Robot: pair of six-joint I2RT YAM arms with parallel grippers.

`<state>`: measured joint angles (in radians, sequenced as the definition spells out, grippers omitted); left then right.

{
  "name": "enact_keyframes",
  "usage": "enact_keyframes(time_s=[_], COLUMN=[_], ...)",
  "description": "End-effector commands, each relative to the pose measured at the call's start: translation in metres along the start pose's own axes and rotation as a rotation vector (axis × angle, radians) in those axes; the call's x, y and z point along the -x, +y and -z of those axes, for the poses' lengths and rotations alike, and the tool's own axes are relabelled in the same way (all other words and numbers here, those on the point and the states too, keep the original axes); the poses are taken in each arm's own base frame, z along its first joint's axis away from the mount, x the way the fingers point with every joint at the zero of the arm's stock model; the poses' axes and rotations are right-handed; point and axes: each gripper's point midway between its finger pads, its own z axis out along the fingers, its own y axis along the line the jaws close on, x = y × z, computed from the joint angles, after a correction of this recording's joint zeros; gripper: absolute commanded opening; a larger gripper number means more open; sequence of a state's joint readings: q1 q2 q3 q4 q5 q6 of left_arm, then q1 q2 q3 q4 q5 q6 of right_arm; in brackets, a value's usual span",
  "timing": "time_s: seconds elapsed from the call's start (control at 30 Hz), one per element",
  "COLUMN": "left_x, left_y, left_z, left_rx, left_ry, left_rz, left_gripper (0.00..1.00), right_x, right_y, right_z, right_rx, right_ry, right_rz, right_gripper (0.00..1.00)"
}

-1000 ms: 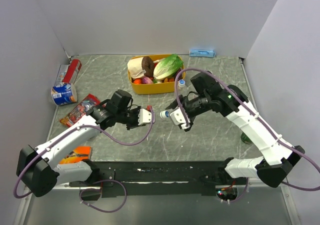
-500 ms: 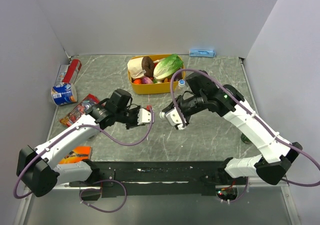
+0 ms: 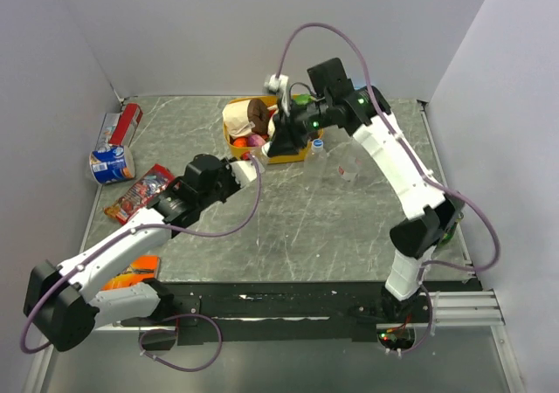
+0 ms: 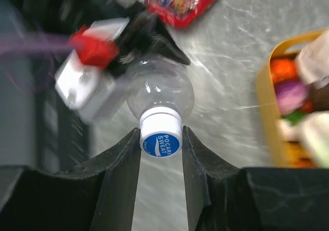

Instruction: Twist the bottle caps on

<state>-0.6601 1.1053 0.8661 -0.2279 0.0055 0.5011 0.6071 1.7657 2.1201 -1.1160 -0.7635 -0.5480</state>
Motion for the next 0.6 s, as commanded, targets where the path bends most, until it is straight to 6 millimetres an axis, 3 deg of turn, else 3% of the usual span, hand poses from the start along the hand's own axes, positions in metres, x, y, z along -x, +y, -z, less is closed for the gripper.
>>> enact_keyframes(time_s=[0.0,0.1,0.2,0.3,0.33,0.4,0.47,0.53,0.57], left_x=[0.076,0.063,0.057,0.037,0.042,0.032,0.044,0.042,0.037], left_y=[0.074,0.084,0.087,0.082,0.085,0.078,0.085,0.082,0.081], left_z=[0.005,0.0,0.004,0.008,0.016,0.019,0.035,0.036,0.032], left_rx=[0.407,0.481,0.503,0.509,0.541,0.549,0.643,0.658,0.641], left_ry=[-0.224,-0.151,-0.116,-0.061,-0.084,-0.066,-0.134,-0.127,-0.115], left_rz=[-0.044,-0.17,-0.289,-0.436,-0.466,-0.606,-0.66,-0.718,-0.695], left_gripper=[0.01,0.01,0.01,0.01,0.01,0.01,0.01,0.01,0.01], right_x=[0.003,0.007,0.007,0.0,-0.002,-0.007,-0.01,-0.006,-0.004], right_y=[0.026,0.028,0.013,-0.008,-0.014,-0.015,-0.014,-0.008,-0.009], right_z=[-0.035,-0.039,-0.036,-0.025,-0.016,-0.013,-0.011,-0.01,-0.01], right_rx=[0.278,0.328,0.326,0.268,0.247,0.243,0.257,0.305,0.312], right_ry=[-0.025,-0.022,-0.053,-0.082,-0.096,-0.098,-0.099,-0.109,-0.114], right_rz=[-0.713,-0.724,-0.765,-0.811,-0.829,-0.848,-0.862,-0.865,-0.86], right_gripper=[0.12,0.16,0.18,0.2,0.2,0.22,0.25,0.29,0.36])
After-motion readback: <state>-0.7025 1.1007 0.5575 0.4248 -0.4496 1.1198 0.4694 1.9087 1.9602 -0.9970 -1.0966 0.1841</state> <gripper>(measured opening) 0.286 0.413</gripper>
